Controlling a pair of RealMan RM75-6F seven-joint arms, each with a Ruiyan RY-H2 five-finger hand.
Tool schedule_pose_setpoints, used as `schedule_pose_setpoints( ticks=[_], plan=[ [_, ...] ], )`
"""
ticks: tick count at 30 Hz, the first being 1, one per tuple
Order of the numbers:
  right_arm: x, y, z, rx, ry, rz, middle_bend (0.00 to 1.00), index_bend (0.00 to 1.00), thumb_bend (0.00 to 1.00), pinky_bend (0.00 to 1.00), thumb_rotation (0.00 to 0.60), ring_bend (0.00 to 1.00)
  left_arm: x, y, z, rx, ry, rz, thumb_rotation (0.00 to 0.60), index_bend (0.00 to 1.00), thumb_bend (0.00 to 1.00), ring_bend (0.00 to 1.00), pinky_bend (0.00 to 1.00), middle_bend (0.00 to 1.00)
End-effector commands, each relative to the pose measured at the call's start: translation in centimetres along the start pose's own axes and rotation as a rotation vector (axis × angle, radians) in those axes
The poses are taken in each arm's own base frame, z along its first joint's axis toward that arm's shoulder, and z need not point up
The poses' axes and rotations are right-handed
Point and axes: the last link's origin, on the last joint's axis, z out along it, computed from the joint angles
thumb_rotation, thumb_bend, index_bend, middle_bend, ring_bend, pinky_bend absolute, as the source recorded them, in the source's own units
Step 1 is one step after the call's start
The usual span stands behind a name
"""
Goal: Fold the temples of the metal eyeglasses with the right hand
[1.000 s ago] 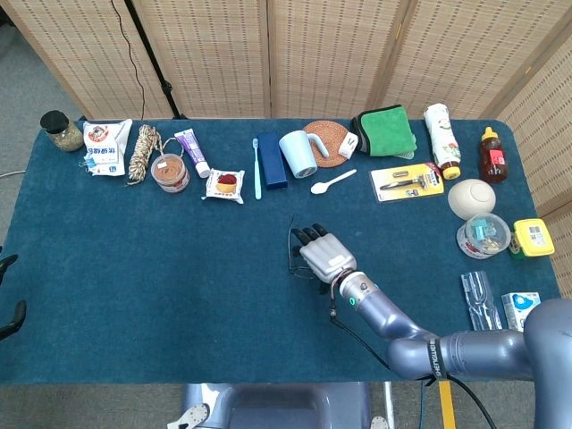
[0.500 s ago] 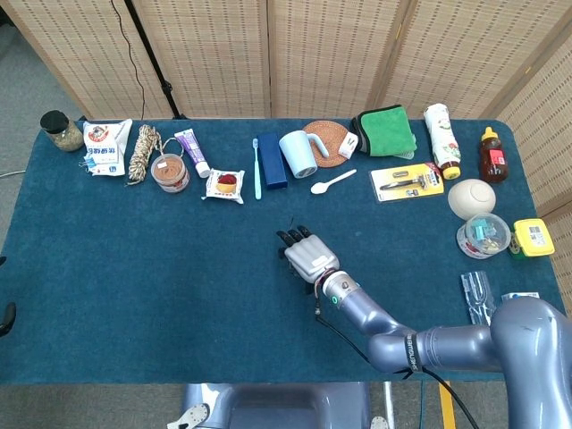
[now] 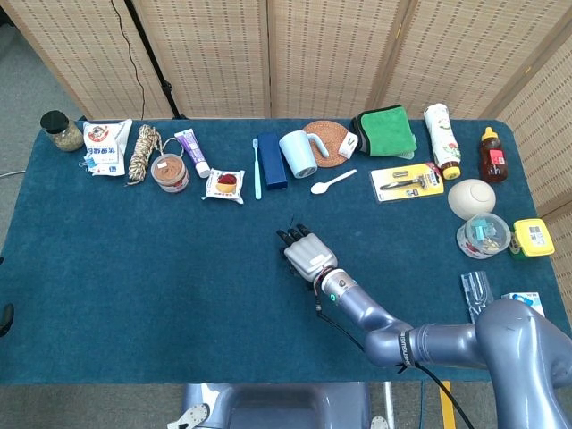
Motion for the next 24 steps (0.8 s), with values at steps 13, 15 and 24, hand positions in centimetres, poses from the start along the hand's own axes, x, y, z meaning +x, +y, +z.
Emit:
schedule_pose_setpoints(
  ticks=[13, 15, 24],
  plan=[
    [-0.3, 1.6, 0.6, 0.010, 0.016, -0.056, 0.00, 0.32, 0.09, 0.00, 0.600, 0.00, 0.2, 0.3, -0.3, 0.003, 0.002, 0.006, 0.561, 0.12, 0.45, 0.00, 0.00, 0.00],
    [-0.4, 1.8, 0.6, 0.012, 0.017, -0.060, 0.00, 0.32, 0.09, 0.00, 0.600, 0.00, 0.2, 0.4, -0.4, 0.002, 0.001, 0.006, 0.561, 0.12, 0.45, 0.00, 0.00, 0.00],
    [-0.7, 1.9, 0.8, 0.026, 0.014, -0.074, 0.00, 0.32, 0.09, 0.00, 0.600, 0.00, 0.3, 0.5, -0.5, 0.004, 0.004, 0.009, 0.560, 0.12, 0.45, 0.00, 0.00, 0.00]
  ],
)
